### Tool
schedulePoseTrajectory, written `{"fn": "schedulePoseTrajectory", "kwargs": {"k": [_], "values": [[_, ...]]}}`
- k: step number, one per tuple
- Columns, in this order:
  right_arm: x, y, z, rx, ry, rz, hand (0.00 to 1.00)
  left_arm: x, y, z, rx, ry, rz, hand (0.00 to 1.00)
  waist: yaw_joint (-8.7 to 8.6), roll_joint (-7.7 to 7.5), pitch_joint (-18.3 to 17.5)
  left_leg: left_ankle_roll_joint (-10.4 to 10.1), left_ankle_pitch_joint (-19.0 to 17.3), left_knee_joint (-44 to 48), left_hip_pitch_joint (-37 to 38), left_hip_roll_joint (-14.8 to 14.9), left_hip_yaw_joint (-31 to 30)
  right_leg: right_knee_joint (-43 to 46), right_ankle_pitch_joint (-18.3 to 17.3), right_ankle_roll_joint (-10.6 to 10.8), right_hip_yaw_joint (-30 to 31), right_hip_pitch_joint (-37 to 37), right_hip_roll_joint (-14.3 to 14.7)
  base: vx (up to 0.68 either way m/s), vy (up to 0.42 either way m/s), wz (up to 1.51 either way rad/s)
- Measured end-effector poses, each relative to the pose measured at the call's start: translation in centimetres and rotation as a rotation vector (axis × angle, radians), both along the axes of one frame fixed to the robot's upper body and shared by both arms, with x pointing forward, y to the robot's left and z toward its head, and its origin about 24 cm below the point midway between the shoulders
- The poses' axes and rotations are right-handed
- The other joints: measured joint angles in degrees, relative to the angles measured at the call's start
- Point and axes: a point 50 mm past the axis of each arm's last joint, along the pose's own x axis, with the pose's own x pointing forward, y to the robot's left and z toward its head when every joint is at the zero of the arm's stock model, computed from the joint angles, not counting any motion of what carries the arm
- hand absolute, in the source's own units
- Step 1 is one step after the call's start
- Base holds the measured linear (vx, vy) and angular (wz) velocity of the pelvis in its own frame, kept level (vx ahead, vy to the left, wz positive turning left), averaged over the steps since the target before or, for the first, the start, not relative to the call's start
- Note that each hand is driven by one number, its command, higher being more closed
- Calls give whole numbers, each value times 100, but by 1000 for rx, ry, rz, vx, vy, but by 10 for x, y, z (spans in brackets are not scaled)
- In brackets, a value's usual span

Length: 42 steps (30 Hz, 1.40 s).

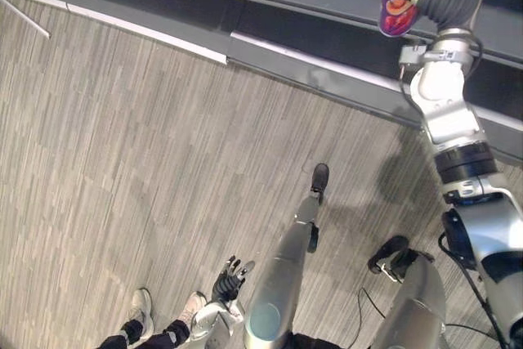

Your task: Put the gum and the chips on the shelf.

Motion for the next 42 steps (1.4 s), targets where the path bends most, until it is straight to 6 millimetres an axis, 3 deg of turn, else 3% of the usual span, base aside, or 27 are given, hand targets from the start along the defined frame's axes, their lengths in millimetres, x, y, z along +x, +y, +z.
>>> {"fn": "schedulePoseTrajectory", "kwargs": {"k": [19,30,33,42], "values": [[1,0,-7,17,-18,-4,0,0,-2,0,-32,-16,16,0,-138,1,-1,-23,94,-187,254,32,159,-43,21,21,169,47,42,10,-80,-4],[-5,-13,-31,150,-37,-34,0,-5,0,-4,-29,-11,25,0,-272,9,-9,-61,60,-224,529,207,299,-427,207,70,295,316,312,23,-72,-13],[-7,-10,-35,151,-37,-4,0,-5,0,-4,-20,-9,10,0,-292,12,-11,-63,58,-235,584,237,310,-486,251,62,343,339,363,14,-65,-14],[-14,10,-80,126,99,135,0,-2,1,-5,-1,-11,21,0,-332,35,-29,-123,-17,-294,777,398,432,-860,464,64,451,522,637,24,-60,-15]]}}
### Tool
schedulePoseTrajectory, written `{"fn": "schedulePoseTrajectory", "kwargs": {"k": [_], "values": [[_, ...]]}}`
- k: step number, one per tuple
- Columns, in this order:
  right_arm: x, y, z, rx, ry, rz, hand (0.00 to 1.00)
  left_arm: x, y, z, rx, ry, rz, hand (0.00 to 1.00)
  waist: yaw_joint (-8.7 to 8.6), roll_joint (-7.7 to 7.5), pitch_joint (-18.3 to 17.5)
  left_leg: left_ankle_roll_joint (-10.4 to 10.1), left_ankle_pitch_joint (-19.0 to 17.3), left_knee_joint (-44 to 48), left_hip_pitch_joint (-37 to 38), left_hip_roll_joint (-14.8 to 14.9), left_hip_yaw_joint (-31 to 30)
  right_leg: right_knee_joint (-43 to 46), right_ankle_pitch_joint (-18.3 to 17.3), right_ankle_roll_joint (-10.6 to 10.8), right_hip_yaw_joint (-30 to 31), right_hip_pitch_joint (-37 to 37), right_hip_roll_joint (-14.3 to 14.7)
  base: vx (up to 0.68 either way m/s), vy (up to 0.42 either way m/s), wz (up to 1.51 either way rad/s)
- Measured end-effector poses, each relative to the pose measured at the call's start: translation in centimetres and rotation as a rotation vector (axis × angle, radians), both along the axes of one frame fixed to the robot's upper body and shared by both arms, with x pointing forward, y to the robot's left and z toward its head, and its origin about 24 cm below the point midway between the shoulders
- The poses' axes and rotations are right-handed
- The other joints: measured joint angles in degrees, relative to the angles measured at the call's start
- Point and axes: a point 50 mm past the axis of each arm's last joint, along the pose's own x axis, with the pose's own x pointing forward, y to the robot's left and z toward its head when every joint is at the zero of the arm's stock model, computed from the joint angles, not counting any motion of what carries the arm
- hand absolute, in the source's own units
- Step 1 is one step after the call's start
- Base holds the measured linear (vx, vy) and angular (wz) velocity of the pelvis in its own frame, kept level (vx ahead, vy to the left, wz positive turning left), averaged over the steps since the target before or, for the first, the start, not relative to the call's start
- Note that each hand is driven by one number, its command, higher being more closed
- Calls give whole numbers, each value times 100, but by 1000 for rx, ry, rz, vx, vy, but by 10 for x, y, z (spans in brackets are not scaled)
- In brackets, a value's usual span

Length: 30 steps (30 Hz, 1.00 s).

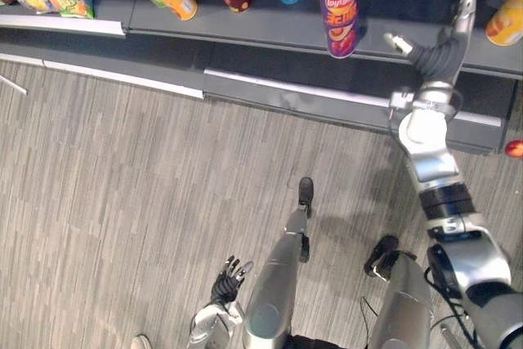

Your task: Put the gum and the chips on the shelf.

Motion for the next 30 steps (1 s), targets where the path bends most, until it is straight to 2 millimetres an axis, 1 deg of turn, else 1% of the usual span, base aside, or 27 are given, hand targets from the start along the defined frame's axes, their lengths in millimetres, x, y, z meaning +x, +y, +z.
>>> {"fn": "schedulePoseTrajectory", "kwargs": {"k": [1,3,4,6,7,8,10,11,12,13,14,15,16,17,18,19,20,21,22,23,24,25,26,27,30], "values": [[-2,5,-12,0,34,33,0,0,1,0,-3,4,25,0,-37,-1,0,18,9,2,53,0,37,-40,26,6,40,36,18,54,-66,-15],[-11,25,-38,-26,104,130,0,3,1,2,4,-8,63,0,-202,-6,1,48,-61,52,127,54,90,-219,107,15,62,187,113,53,-61,-17],[-12,27,-42,-32,115,143,0,5,0,3,6,-13,68,0,-230,-9,-1,51,-77,77,127,61,97,-237,118,19,67,201,125,31,-35,-25],[-23,48,-76,-57,237,250,0,21,-5,14,18,-69,125,0,-308,-115,-44,36,-287,342,130,150,271,-378,218,23,221,234,230,23,-34,-41],[-27,52,-85,-48,271,275,0,27,-6,19,19,-91,145,0,-337,-139,-49,60,-347,425,131,176,318,-411,237,22,249,269,255,33,-35,-39],[-35,59,-105,-42,343,313,0,39,-7,30,23,-142,190,0,-445,-203,-65,49,-440,573,132,224,335,-492,278,31,285,341,302,34,-28,-26],[-47,66,-134,4,452,353,0,54,-2,46,40,-215,270,0,-592,-357,-71,38,-573,749,162,298,418,-585,337,28,395,411,384,28,-25,-39],[-57,68,-153,28,518,367,0,63,3,58,48,-261,338,0,-637,-488,-74,37,-660,823,220,367,549,-647,392,23,521,416,455,24,-26,-55],[-67,65,-170,40,583,364,0,70,8,69,58,-297,410,0,-713,-539,-77,30,-694,846,275,425,637,-780,453,33,559,498,517,27,-24,-50],[-72,64,-179,45,614,361,0,74,12,75,64,-315,448,0,-776,-572,-68,32,-707,845,319,443,650,-837,494,38,603,534,551,22,-11,-40],[-83,62,-194,54,671,356,0,79,19,85,76,-341,525,0,-885,-634,-84,14,-770,860,380,494,733,-955,556,36,680,593,615,19,0,-33],[-88,61,-201,58,697,354,0,81,22,90,89,-352,561,0,-913,-665,-90,20,-802,877,406,522,792,-1002,589,42,720,607,643,15,3,-51],[-99,56,-214,61,748,343,0,87,27,100,100,-381,623,0,-948,-717,-88,18,-863,929,455,584,905,-1093,661,51,834,631,705,18,9,-44],[-106,52,-223,54,783,334,0,92,29,107,117,-400,644,0,-998,-723,-86,21,-896,965,470,612,946,-1168,707,54,867,669,737,21,23,-47],[-116,46,-236,46,836,316,0,98,33,119,174,-443,667,0,-1103,-771,-84,37,-967,1046,489,663,1002,-1258,770,75,946,707,792,23,27,-33],[-119,44,-240,49,852,307,0,100,35,124,190,-459,683,0,-1124,-811,-76,36,-990,1072,513,686,1050,-1286,794,77,991,719,814,19,25,-35],[-123,42,-245,53,874,297,0,103,39,129,213,-476,704,0,-1188,-864,-85,41,-1035,1132,523,724,1104,-1322,823,76,1045,731,846,23,14,-39],[-128,38,-254,59,904,279,0,108,43,137,245,-495,732,0,-1250,-948,-86,47,-1129,1285,530,814,1162,-1415,885,81,1121,786,922,23,15,-38],[-130,35,-257,63,917,268,0,111,43,140,255,-505,734,0,-1256,-978,-89,47,-1171,1346,529,850,1197,-1438,907,82,1163,794,953,33,21,-41],[-133,33,-262,66,940,254,0,118,44,146,266,-520,740,0,-1284,-1049,-80,78,-1228,1453,532,910,1259,-1481,941,85,1214,818,996,22,18,-27],[-134,32,-265,65,950,251,0,121,45,148,278,-525,739,0,-1338,-1089,-82,77,-1254,1500,530,929,1271,-1481,945,90,1242,821,1009,29,22,-26],[-136,31,-269,62,965,246,0,126,49,151,307,-531,738,0,-1391,-1159,-83,78,-1315,1591,527,965,1298,-1488,957,95,1286,830,1029,24,23,-22],[-138,30,-271,63,972,242,0,131,51,155,311,-535,745,0,-1421,-1200,-81,80,-1371,1669,527,1007,1333,-1509,976,96,1330,840,1059,30,28,-25],[-140,30,-275,63,987,239,0,135,55,157,316,-533,757,0,-1513,-1240,-70,82,-1420,1747,526,1048,1364,-1551,1001,101,1358,872,1092,21,27,-21],[-146,28,-280,61,1009,231,0,144,59,162,331,-527,751,0,-1549,-1310,-70,85,-1518,1857,526,1118,1465,-1587,1029,139,1484,847,1140,24,24,-23]]}}
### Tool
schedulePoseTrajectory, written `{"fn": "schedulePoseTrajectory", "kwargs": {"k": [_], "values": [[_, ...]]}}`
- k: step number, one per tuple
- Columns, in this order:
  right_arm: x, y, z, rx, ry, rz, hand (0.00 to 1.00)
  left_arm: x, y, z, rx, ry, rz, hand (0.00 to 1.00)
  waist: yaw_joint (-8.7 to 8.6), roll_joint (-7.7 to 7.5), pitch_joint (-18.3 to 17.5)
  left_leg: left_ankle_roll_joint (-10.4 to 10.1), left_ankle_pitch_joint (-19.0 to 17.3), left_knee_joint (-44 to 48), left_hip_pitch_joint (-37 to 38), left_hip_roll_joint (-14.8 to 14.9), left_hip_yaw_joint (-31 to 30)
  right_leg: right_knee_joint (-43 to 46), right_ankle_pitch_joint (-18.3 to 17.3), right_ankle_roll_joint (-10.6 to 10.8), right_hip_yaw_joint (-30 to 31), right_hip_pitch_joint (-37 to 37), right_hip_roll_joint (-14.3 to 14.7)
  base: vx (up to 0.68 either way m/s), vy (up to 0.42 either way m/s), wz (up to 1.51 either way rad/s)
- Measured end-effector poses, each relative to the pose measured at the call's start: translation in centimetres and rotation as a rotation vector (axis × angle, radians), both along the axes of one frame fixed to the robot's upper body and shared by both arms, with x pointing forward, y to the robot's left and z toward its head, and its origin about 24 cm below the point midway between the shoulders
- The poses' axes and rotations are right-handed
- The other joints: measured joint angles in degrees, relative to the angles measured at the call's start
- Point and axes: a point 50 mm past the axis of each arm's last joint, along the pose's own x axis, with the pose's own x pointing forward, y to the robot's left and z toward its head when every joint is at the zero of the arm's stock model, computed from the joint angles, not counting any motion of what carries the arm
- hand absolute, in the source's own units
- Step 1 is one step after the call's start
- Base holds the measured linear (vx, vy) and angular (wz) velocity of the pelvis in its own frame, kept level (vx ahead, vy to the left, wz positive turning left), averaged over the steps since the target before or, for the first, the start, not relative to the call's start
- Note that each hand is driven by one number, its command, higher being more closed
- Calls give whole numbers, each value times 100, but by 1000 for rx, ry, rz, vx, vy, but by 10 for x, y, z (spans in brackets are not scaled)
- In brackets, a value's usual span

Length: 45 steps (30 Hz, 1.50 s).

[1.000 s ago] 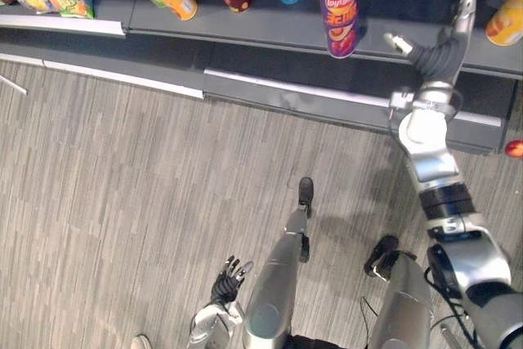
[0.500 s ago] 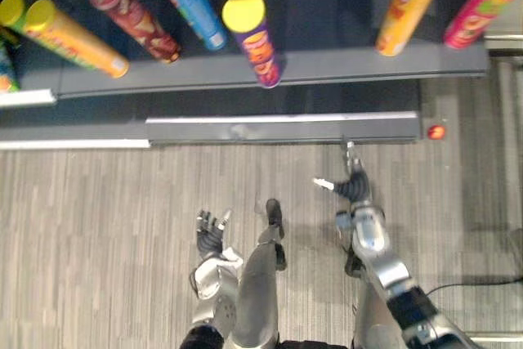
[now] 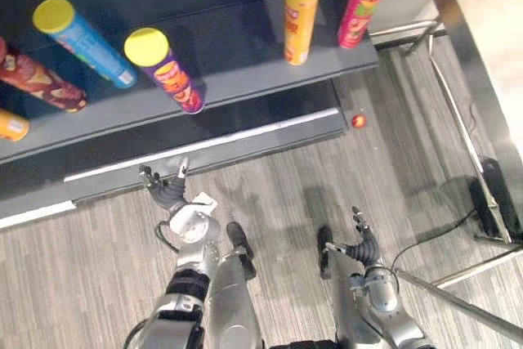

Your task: Put the gum and the chips on the shelf.

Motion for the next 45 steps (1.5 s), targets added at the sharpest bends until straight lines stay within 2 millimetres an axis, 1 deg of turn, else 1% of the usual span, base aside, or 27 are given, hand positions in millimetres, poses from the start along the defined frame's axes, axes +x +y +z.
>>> {"fn": "schedulePoseTrajectory", "kwargs": {"k": [2,3,6,8,13,15,17,18,21,24,25,26,29,32,34,37,39,42,45], "values": [[-3,-2,-6,-7,26,-6,0,6,-1,5,4,-7,-6,0,-10,-60,0,3,-44,56,-2,47,93,-1,10,6,77,-38,31,34,12,-24],[-4,-1,-7,-8,33,-5,0,10,1,10,12,-20,-7,0,-17,-120,21,-6,-65,80,-4,77,135,0,21,3,136,-75,57,27,-3,-20],[-3,3,-7,-13,20,1,0,15,6,15,30,-8,-3,0,-150,-226,73,-13,-113,145,-7,122,184,6,23,0,205,-95,90,40,-3,-13],[-4,3,-7,-25,16,2,0,19,4,20,27,-23,-9,0,-151,-260,66,-12,-132,146,-10,133,285,25,25,3,291,-177,98,47,1,-19],[-5,2,-9,-33,15,-23,0,30,-1,37,25,-71,-20,0,-258,-261,67,-13,-223,247,-16,188,361,56,23,0,332,-192,125,68,-2,-9],[-4,2,-6,-31,-1,-31,0,35,-3,46,24,-100,-26,0,-247,-262,67,-14,-272,299,-31,219,447,126,21,0,420,-276,139,56,-2,-20],[-2,4,1,-21,-31,-30,0,39,-3,59,11,-151,-22,0,-279,-267,75,8,-327,397,-116,261,480,168,21,1,469,-371,155,45,-1,-14],[-2,4,2,-19,-39,-34,0,42,-6,67,9,-176,-30,0,-274,-276,93,7,-351,446,-133,293,516,182,20,1,470,-382,168,31,1,-5],[-2,6,9,-37,-80,-34,0,44,-9,82,6,-231,-45,0,-263,-285,99,3,-379,483,-133,331,548,195,14,-6,473,-381,178,9,-1,-1],[-2,6,13,-32,-96,-34,0,45,-12,89,-2,-260,-50,0,-234,-286,99,-3,-473,552,-143,379,566,230,-1,-16,484,-385,168,13,0,-5],[-3,7,14,-30,-100,-35,0,46,-15,95,-16,-286,-49,0,-226,-285,100,2,-519,552,-159,375,571,229,-1,-15,484,-398,152,0,0,0],[-4,8,16,-24,-113,-35,0,47,-18,101,-28,-309,-45,0,-213,-285,100,11,-527,552,-192,373,581,237,-1,-15,486,-436,134,31,4,1],[-3,8,20,-17,-136,-40,0,49,-19,110,-45,-333,-28,0,-152,-284,109,27,-516,576,-212,387,608,255,-3,-11,508,-471,120,47,-5,-3],[-1,9,26,-8,-167,-43,0,50,-18,115,-54,-350,-24,0,-116,-284,109,31,-551,673,-254,428,598,281,-18,-9,503,-470,124,45,-2,0],[0,10,29,-3,-180,-42,0,50,-17,115,-67,-352,-22,0,-107,-284,109,38,-586,740,-292,445,576,288,-24,-7,491,-470,121,48,10,3],[-1,10,29,-2,-180,-40,0,51,-19,112,-98,-349,-26,0,-67,-285,111,62,-636,768,-298,433,572,320,-51,-3,485,-470,93,21,4,2],[-1,10,29,-2,-181,-41,0,51,-19,112,-99,-348,-27,0,11,-285,111,73,-648,766,-298,432,572,325,-55,-7,479,-470,87,0,0,0],[-1,10,29,-3,-182,-47,0,50,-20,110,-100,-342,-31,0,25,-285,111,80,-644,760,-297,408,559,370,-90,-10,456,-470,56,20,-9,6],[-1,10,29,-4,-184,-56,0,50,-21,102,-100,-318,-42,0,25,-285,111,80,-637,742,-289,350,544,410,-119,-3,442,-470,8,37,-7,7]]}}
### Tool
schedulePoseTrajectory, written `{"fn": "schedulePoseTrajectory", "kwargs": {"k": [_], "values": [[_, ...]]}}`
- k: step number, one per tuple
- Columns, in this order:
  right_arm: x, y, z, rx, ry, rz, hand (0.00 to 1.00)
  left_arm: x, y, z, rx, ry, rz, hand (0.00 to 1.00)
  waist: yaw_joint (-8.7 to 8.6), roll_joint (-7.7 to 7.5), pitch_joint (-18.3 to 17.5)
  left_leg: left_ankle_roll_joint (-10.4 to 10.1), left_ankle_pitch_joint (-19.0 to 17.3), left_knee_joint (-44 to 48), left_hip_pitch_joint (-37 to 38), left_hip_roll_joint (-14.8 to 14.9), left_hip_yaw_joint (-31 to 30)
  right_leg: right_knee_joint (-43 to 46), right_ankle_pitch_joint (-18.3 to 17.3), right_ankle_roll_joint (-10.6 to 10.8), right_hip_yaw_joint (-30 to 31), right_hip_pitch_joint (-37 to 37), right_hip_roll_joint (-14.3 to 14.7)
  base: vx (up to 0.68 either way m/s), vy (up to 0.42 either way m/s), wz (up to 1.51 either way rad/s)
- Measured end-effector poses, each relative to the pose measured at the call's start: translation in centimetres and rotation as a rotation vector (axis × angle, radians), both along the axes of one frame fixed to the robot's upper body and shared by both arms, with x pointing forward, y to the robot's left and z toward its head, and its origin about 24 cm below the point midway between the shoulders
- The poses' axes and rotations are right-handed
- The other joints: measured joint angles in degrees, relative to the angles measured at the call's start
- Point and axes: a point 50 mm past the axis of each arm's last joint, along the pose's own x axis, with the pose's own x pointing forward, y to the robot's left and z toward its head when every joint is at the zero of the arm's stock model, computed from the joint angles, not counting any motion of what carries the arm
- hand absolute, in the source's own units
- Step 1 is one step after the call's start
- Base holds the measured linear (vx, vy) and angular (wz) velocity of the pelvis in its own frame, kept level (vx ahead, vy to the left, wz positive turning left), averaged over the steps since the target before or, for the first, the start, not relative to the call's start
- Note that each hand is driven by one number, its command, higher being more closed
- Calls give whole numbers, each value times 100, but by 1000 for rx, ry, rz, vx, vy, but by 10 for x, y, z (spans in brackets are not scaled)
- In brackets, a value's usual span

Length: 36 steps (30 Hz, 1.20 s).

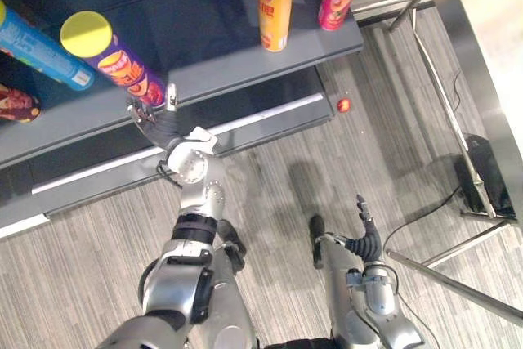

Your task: Put the gum and the chips on the shelf.

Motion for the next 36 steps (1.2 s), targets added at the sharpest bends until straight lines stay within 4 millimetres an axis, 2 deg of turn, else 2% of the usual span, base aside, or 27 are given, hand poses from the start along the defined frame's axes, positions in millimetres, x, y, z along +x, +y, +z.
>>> {"fn": "schedulePoseTrajectory", "kwargs": {"k": [8,12,23,30,36], "values": [[-1,-1,-6,-6,25,-7,0,-1,-8,-21,-8,68,-29,0,1,0,0,21,101,-128,-2,-135,-95,0,0,1,-68,9,-99,26,-4,7],[-2,2,-10,0,44,-12,0,-2,-6,-23,-6,80,-16,0,2,0,-2,37,206,-266,4,-195,-128,-2,0,0,-134,16,-125,7,-21,12],[-3,4,-11,-26,46,4,0,-3,19,-6,36,60,63,0,6,-2,-12,28,213,-322,32,-168,-110,-67,12,1,-142,48,-99,28,-5,-1],[-3,8,-9,-21,36,17,0,0,26,4,10,33,83,0,9,-17,-22,3,108,-183,11,-78,-96,-98,13,1,-139,88,-54,62,3,-4],[-2,9,-7,-17,24,22,0,-1,29,4,-3,44,90,0,8,-30,-30,-6,-12,-87,-5,12,0,-86,11,-2,-81,43,-4,30,-8,-8]]}}
